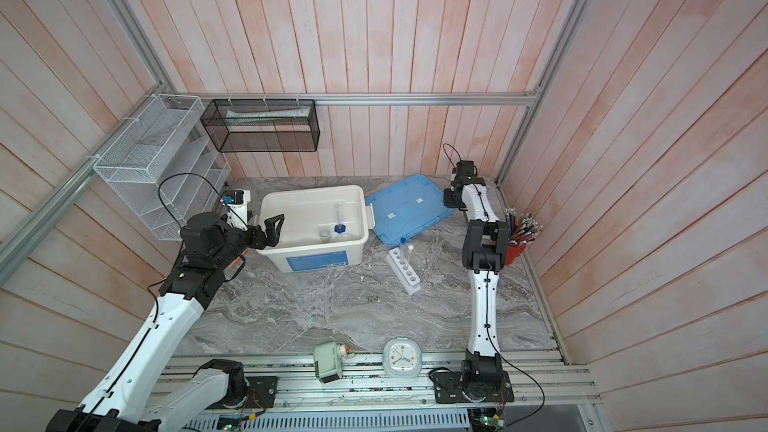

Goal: Organize the chemistry lab equipment

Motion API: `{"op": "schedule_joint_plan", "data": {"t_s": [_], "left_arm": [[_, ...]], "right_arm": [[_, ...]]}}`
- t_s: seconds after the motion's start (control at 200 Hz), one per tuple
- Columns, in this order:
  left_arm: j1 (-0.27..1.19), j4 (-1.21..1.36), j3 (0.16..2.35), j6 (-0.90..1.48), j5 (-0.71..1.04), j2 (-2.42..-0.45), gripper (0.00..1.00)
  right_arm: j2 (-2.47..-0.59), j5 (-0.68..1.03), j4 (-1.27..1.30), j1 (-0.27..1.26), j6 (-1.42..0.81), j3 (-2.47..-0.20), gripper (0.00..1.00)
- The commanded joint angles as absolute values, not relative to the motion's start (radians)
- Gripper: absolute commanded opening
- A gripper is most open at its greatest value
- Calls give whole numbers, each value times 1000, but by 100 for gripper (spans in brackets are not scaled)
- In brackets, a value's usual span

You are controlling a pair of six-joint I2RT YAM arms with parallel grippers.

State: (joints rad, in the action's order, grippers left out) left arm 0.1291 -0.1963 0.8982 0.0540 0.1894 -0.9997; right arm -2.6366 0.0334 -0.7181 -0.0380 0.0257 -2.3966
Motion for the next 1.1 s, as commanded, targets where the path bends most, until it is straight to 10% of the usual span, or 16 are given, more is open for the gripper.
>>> {"op": "schedule_joint_plan", "data": {"t_s": [0.0,1.095], "left_arm": [[131,-208,933,55,187,-1005,100],[148,-174,875,124,231,-930,100]], "right_arm": [[-2675,57,-729,-45,34,-2401,21],[-2458,58,-757,-96,89,-2265,0]]}}
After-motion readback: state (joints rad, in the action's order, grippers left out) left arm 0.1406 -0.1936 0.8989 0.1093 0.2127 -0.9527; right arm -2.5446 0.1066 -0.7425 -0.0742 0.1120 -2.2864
